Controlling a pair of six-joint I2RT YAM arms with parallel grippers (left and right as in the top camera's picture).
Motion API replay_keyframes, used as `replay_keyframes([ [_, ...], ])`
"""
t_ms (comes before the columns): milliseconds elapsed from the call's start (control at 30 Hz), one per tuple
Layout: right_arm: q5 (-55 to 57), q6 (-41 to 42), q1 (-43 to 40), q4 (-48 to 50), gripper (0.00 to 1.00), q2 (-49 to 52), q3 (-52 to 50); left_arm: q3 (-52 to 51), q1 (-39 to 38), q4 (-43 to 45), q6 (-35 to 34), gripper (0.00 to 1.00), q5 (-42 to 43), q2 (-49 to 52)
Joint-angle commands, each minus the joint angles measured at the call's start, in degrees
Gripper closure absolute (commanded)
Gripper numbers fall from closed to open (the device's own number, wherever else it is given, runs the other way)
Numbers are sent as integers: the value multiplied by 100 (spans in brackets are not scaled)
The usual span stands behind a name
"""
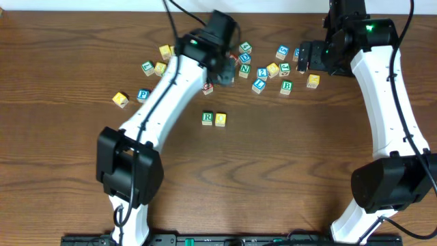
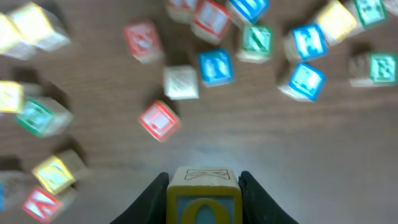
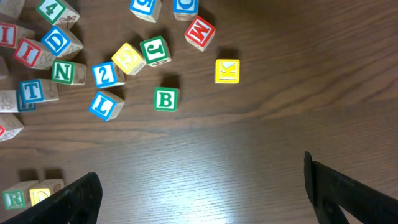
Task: Spell out ROBOT
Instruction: 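Carry the yellow O block to the row and set it down right of it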
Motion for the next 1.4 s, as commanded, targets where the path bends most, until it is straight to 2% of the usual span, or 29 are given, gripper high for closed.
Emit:
replay_keyframes([
  [0, 111, -79, 7, -22, 1, 37, -39, -42, -361, -177, -269, 76, -24, 7],
  [200, 111, -79, 7, -39, 1, 37, -39, -505, -804, -177, -868, 76, -28, 9],
  [367, 111, -79, 7, -39, 1, 37, -39, -1165, -957, 308, -1207, 76, -26, 9],
  [833, 109, -76, 9, -44, 1, 37, -39, -2514, -1034, 1950, -1224, 76, -26, 17],
  [1367, 96, -74, 9, -44, 1, 37, -39, -2658, -1023, 2249, -1224, 75, -96, 138],
])
